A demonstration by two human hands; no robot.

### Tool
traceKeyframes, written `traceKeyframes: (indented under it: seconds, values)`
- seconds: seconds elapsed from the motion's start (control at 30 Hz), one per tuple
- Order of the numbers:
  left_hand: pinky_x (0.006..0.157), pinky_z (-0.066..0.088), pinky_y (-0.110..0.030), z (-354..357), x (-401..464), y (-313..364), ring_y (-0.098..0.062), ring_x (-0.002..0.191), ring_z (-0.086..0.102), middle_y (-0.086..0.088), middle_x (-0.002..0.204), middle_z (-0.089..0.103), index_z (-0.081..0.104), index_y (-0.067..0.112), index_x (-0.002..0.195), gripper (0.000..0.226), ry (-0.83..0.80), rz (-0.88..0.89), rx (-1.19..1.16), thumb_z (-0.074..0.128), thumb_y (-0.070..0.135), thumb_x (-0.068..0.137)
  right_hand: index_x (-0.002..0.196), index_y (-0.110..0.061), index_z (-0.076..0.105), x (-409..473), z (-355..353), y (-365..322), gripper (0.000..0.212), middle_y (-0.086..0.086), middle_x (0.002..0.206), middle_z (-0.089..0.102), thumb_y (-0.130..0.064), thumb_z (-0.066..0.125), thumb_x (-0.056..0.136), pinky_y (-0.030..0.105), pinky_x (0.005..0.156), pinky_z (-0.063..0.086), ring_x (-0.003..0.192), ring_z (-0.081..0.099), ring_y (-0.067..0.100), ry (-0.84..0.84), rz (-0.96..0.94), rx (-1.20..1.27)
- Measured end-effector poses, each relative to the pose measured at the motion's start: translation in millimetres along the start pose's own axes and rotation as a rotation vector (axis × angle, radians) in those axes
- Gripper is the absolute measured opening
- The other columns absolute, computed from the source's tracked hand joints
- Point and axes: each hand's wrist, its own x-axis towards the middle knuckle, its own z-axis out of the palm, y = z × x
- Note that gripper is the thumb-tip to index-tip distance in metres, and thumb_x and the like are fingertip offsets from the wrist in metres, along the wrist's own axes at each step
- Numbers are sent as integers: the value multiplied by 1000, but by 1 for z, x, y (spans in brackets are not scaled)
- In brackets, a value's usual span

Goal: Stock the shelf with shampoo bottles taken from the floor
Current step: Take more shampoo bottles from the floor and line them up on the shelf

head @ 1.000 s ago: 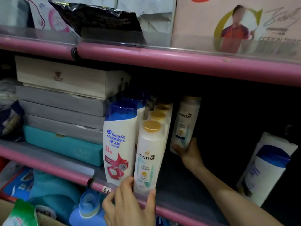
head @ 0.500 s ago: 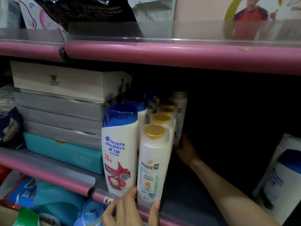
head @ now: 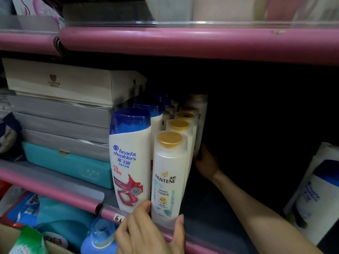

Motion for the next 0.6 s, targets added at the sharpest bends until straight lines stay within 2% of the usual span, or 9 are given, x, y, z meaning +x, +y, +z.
traceKeyframes:
  seconds: [0.13, 0.3, 0.6]
  values:
    - [70, 42, -46, 2, 1, 0, -48, 76, 60, -20, 73, 66, 64, -3, 82, 68, 49, 79, 54, 95, 11, 23, 141, -27, 37, 0, -1, 0, 54, 0, 137, 52, -28, 59, 91, 28, 95, 39, 125, 50, 21, -17, -10, -6]
    - [69, 42, -46, 1, -1, 1, -46, 75, 60, -18, 71, 65, 65, -3, 80, 66, 62, 96, 68, 95, 9, 23, 139, -26, 39, -1, -1, -1, 54, 0, 135, 53, -27, 61, 90, 26, 94, 38, 125, 50, 19, -21, -19, 4]
    - [81, 35, -43, 0, -3, 2, -44, 94, 56, -19, 88, 67, 65, -1, 92, 65, 16, -35, 16, 94, 14, 36, 136, -27, 43, -3, -1, -2, 49, -1, 132, 56, -29, 62, 90, 26, 92, 39, 121, 52, 18, -22, -23, 5]
